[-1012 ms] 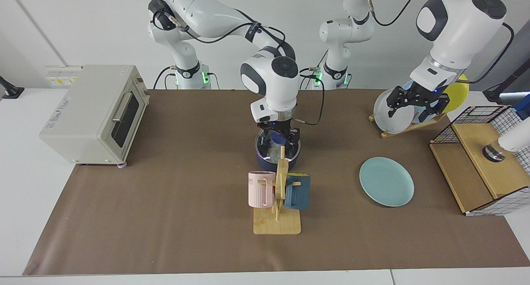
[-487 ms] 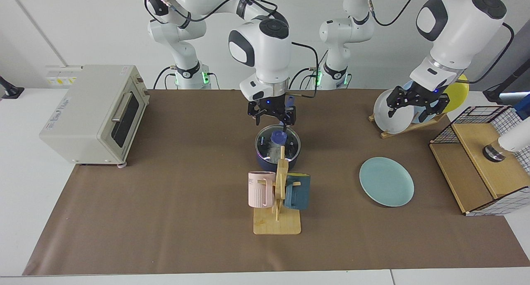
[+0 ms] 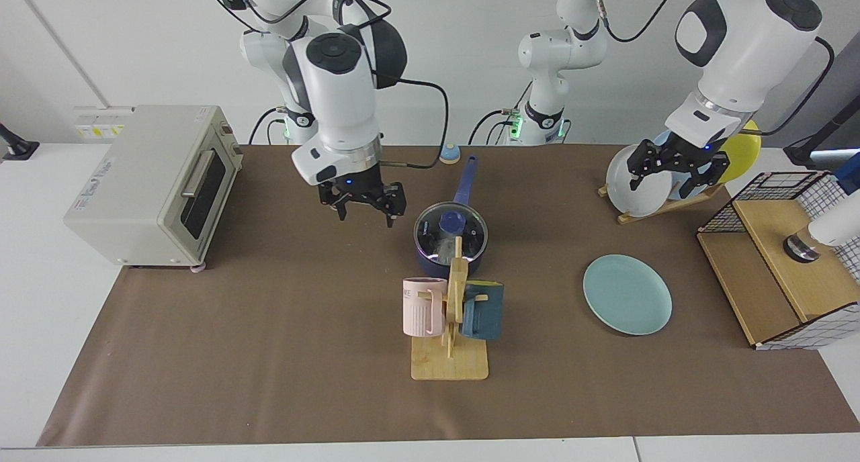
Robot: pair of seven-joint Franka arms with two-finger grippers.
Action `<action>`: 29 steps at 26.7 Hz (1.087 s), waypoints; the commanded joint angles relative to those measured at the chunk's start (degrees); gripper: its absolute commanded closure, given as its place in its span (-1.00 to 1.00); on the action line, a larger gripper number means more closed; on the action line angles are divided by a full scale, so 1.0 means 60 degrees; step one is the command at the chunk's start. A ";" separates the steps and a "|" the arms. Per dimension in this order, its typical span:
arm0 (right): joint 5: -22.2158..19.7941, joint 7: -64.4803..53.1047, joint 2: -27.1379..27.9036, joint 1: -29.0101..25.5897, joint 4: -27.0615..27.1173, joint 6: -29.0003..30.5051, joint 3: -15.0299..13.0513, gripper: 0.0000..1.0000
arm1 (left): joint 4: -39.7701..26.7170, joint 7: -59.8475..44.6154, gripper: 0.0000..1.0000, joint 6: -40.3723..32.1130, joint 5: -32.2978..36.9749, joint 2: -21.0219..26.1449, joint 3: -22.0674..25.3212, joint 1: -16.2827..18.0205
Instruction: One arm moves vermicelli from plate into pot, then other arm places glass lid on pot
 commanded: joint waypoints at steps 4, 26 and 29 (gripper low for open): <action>0.0388 -0.2388 -0.1147 0.0039 -0.0942 -0.0513 -0.1569 -1.00 | -0.0041 0.0079 -1.00 -0.0085 0.0201 -0.0108 -0.0014 0.0006; 0.1106 -0.5305 -0.2978 -0.0283 -0.0737 -0.2037 -0.3637 -1.00 | -0.0026 0.0064 -1.00 -0.0085 0.0201 -0.0108 -0.0029 0.0006; 0.1106 -0.5700 -0.2993 -0.0590 -0.0752 -0.2067 -0.3593 -1.00 | -0.0041 0.0079 -1.00 -0.0085 0.0201 -0.0108 -0.0029 -0.0009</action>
